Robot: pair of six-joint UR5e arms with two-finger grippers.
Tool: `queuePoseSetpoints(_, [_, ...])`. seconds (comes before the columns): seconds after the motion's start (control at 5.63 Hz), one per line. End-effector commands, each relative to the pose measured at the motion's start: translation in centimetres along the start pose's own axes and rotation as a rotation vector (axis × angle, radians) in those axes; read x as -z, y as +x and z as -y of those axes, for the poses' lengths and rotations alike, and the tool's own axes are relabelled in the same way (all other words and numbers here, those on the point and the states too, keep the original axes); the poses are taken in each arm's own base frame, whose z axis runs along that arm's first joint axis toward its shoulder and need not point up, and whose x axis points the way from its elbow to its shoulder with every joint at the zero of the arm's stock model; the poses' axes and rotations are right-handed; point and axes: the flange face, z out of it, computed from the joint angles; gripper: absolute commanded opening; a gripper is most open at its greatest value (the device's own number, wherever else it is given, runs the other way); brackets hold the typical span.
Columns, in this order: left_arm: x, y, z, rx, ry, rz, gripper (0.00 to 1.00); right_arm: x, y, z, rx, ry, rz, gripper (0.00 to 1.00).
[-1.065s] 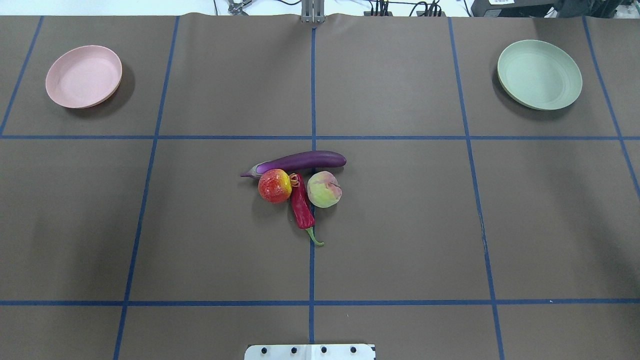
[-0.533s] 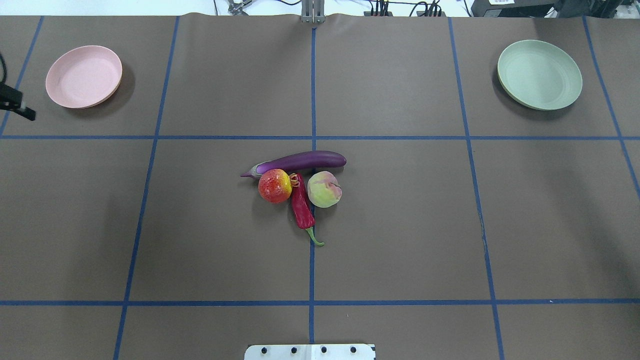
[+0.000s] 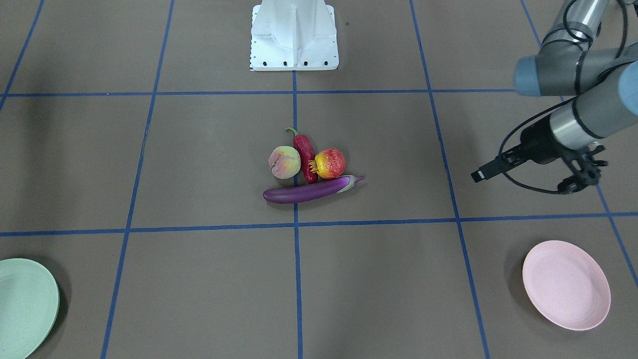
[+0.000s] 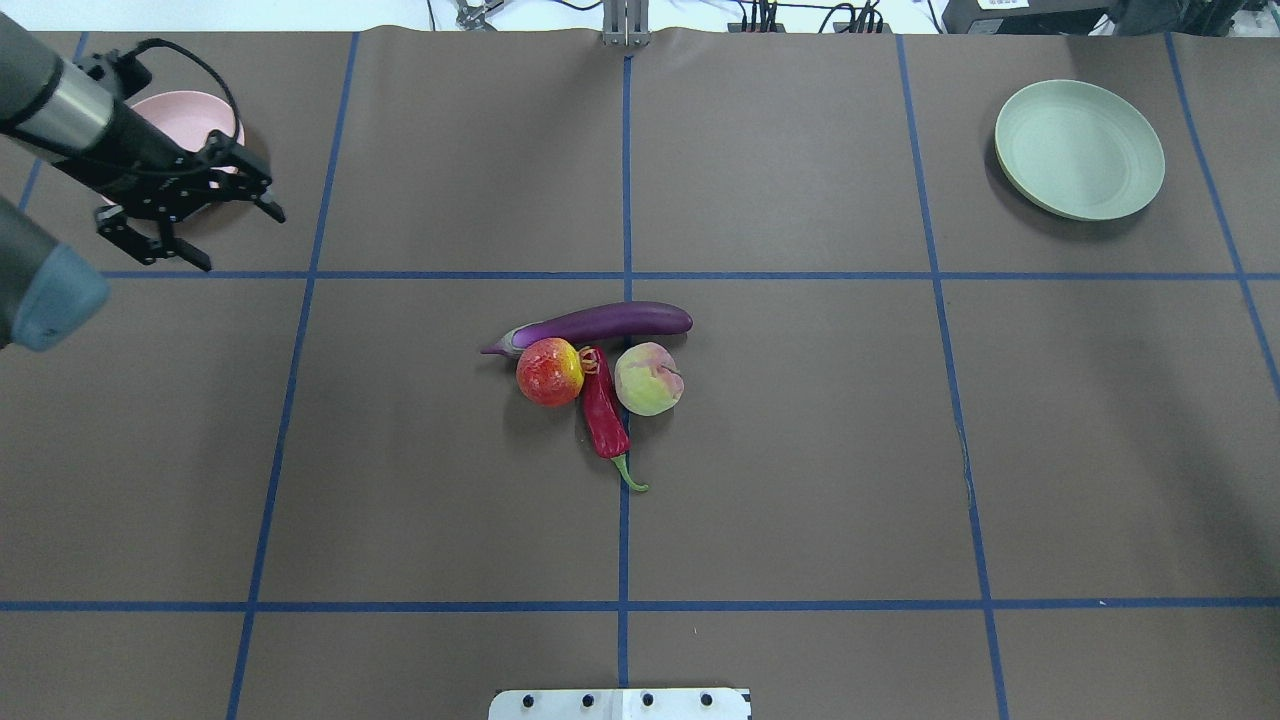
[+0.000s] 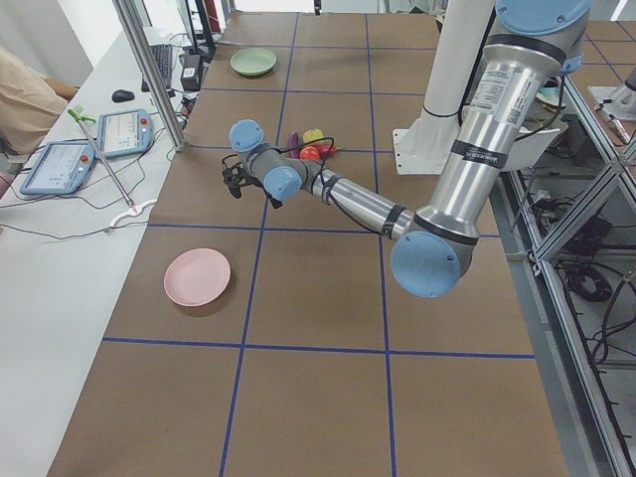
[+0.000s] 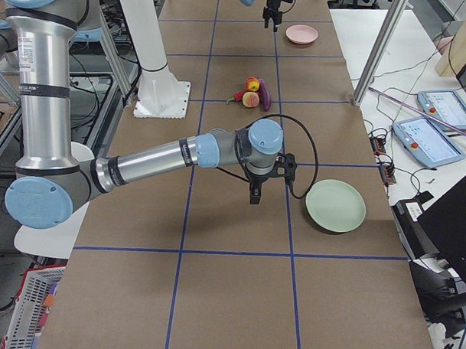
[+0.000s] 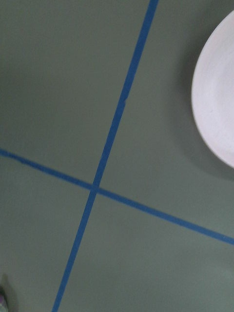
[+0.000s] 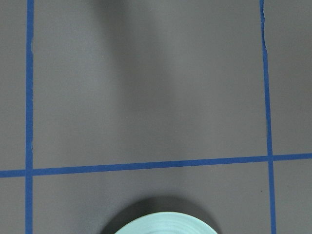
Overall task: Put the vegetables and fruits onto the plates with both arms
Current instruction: 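Move the left gripper toward the purple eggplant in the center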
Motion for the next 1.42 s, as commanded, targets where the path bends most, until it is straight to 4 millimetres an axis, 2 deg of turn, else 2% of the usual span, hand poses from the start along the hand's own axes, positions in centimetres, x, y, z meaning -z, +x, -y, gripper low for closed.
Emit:
queuePoseSetpoints(0.0, [-4.5,10.0,-5.6,0.286,0.037,-0.016,1.0,-0.1,0.1,0.0,-0.003,-0.001,0.0,1.0])
queuePoseSetpoints(0.18, [-7.0,13.4,-9.5,0.423,0.072,-0.03,1.0,-0.1,0.0,0.0,-0.002,-0.003,0.0,1.0])
queuePoseSetpoints(0.36, [-9.0,16.4,-12.5,0.503,0.107,-0.006,1.0,-0.1,0.0,0.0,-0.002,-0.003,0.0,1.0])
queuePoseSetpoints(0.53, [-11.6,21.9,-15.0,0.619,0.139,0.007,1.0,-0.1,0.0,0.0,-0.001,-0.002,0.0,1.0])
queuePoseSetpoints(0.71, [-14.6,26.2,-16.8,0.702,0.163,0.027,1.0,0.0,-0.1,0.0,0.001,-0.001,0.0,1.0])
queuePoseSetpoints(0.89, [-16.9,27.2,-18.2,0.731,0.189,0.039,1.0,0.2,-0.2,0.0,0.005,0.004,0.002,1.0])
queuePoseSetpoints(1.07, [-19.2,26.6,-18.7,0.788,0.199,0.065,1.0,0.2,-0.2,-0.1,0.002,0.002,0.004,1.0])
queuePoseSetpoints(1.24, [-21.1,27.1,-19.5,0.812,0.233,0.072,1.0,0.2,-0.3,-0.1,0.002,0.002,0.005,1.0])
